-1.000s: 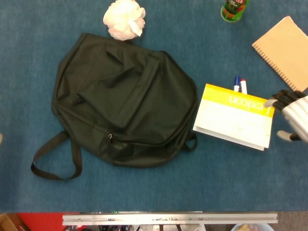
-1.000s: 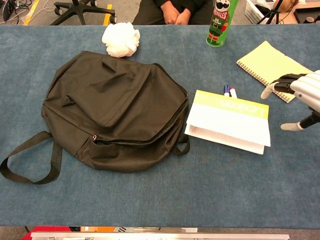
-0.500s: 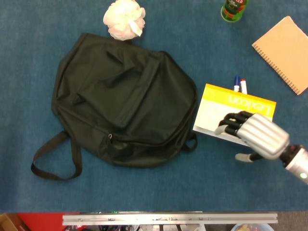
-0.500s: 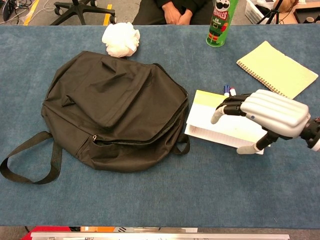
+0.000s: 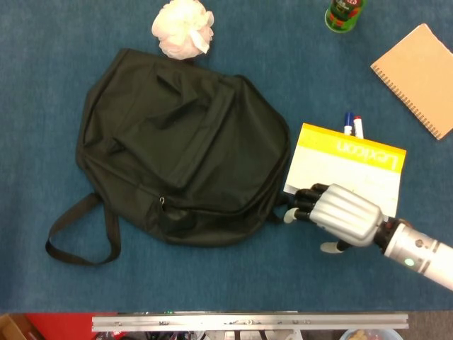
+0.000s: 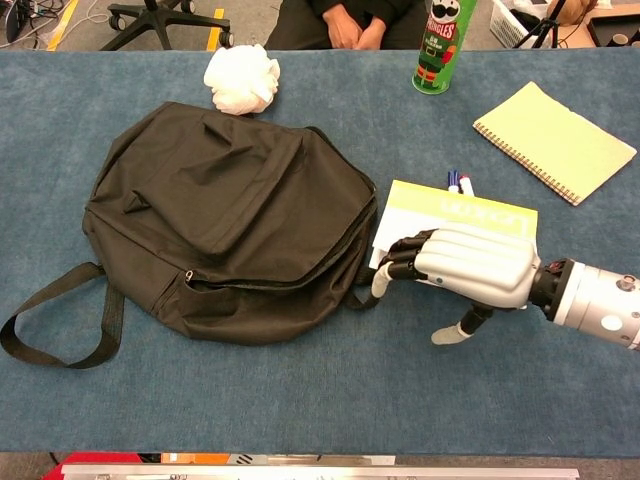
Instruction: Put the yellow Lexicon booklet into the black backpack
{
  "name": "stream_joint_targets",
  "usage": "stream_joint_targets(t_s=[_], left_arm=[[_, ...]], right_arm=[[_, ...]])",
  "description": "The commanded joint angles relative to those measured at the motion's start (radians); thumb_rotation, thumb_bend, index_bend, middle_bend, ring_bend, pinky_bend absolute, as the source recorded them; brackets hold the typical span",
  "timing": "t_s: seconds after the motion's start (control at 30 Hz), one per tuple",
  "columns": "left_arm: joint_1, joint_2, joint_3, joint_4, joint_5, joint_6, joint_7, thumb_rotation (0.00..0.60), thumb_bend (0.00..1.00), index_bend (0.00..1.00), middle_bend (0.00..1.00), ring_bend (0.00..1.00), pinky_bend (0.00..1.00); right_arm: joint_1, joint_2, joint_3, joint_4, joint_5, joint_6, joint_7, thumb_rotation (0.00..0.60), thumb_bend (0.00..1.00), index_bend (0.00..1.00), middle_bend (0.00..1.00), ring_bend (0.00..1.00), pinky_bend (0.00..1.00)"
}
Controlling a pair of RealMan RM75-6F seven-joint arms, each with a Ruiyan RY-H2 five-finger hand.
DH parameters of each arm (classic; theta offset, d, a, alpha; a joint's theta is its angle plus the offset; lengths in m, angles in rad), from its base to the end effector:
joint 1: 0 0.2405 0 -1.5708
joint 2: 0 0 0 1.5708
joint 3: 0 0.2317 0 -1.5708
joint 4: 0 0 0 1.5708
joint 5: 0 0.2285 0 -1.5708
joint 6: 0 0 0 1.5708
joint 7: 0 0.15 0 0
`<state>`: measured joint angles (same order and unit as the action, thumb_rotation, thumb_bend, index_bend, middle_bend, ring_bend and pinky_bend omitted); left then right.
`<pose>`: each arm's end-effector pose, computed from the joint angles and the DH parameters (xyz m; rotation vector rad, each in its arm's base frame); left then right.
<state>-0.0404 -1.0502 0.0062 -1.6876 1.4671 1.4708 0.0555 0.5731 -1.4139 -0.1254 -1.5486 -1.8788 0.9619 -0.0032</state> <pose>-0.3051 0.1594 0.1371 -1.3860 -0.9581 -0.7739 -0.1684 -0.2002 -0.0512 2.4677 -0.8017 0.9564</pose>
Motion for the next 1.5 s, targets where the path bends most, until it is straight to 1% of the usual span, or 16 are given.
stream_joint_targets(t_s=[0.03, 0.17, 0.3, 0.57, 0.73, 0.83, 1.1, 1.27, 1.37, 1.5], left_arm=[[0.002, 0.001, -0.001, 0.006, -0.003, -0.001, -0.006, 0.6, 0.23, 0.18, 0.2, 0.2, 0.2], [0.001, 0.001, 0.0, 0.011, -0.003, -0.006, -0.01, 0.6, 0.23, 0.18, 0.2, 0.2, 0.2], [-0.002, 0.0, -0.001, 0.013, -0.002, -0.012, -0.008, 0.6, 0.23, 0.18, 0.2, 0.2, 0.2], [-0.012, -0.002, -0.004, 0.012, -0.003, -0.028, -0.002, 0.6, 0.23, 0.18, 0.2, 0.2, 0.2], [-0.014, -0.002, -0.004, 0.014, -0.007, -0.035, -0.002, 0.6, 0.23, 0.18, 0.2, 0.2, 0.2], [-0.015, -0.003, -0.005, 0.012, -0.007, -0.036, 0.0, 0.6, 0.23, 0.18, 0.2, 0.2, 0.2], [-0.012, 0.004, -0.009, 0.003, -0.006, -0.025, 0.012, 0.6, 0.23, 0.18, 0.2, 0.2, 0.2], [-0.01, 0.007, -0.011, -0.005, -0.007, -0.017, 0.019, 0.6, 0.23, 0.18, 0.2, 0.2, 0.2], [-0.011, 0.008, -0.012, -0.01, -0.004, -0.016, 0.025, 0.6, 0.23, 0.18, 0.2, 0.2, 0.2], [-0.011, 0.008, -0.013, -0.017, -0.002, -0.013, 0.03, 0.6, 0.23, 0.18, 0.2, 0.2, 0.2]], right_arm=[[0.01, -0.014, -0.002, 0.009, 0.005, -0.007, 0.0, 0.6, 0.0, 0.33, 0.33, 0.23, 0.34], [0.024, -0.033, -0.006, 0.029, 0.023, -0.027, -0.004, 0.6, 0.0, 0.33, 0.33, 0.23, 0.34], [0.034, -0.053, 0.004, 0.064, 0.052, -0.041, -0.007, 0.6, 0.0, 0.33, 0.33, 0.23, 0.34], [0.045, -0.088, 0.066, 0.134, 0.149, -0.039, 0.004, 0.6, 0.0, 0.33, 0.33, 0.23, 0.34], [0.047, -0.09, 0.094, 0.159, 0.211, -0.048, -0.007, 0.6, 0.0, 0.33, 0.33, 0.23, 0.34], [0.05, -0.09, 0.108, 0.153, 0.237, -0.047, 0.01, 0.6, 0.0, 0.33, 0.33, 0.23, 0.34], [0.061, -0.081, 0.118, 0.114, 0.2, 0.033, 0.073, 0.6, 0.0, 0.33, 0.33, 0.23, 0.34], [0.049, -0.048, 0.111, 0.097, 0.162, 0.109, 0.108, 0.6, 0.0, 0.33, 0.33, 0.23, 0.34], [0.038, -0.007, 0.093, 0.085, 0.131, 0.158, 0.141, 0.6, 0.0, 0.33, 0.33, 0.23, 0.34], [0.015, 0.081, 0.054, 0.067, 0.096, 0.206, 0.164, 0.6, 0.0, 0.33, 0.33, 0.23, 0.34]])
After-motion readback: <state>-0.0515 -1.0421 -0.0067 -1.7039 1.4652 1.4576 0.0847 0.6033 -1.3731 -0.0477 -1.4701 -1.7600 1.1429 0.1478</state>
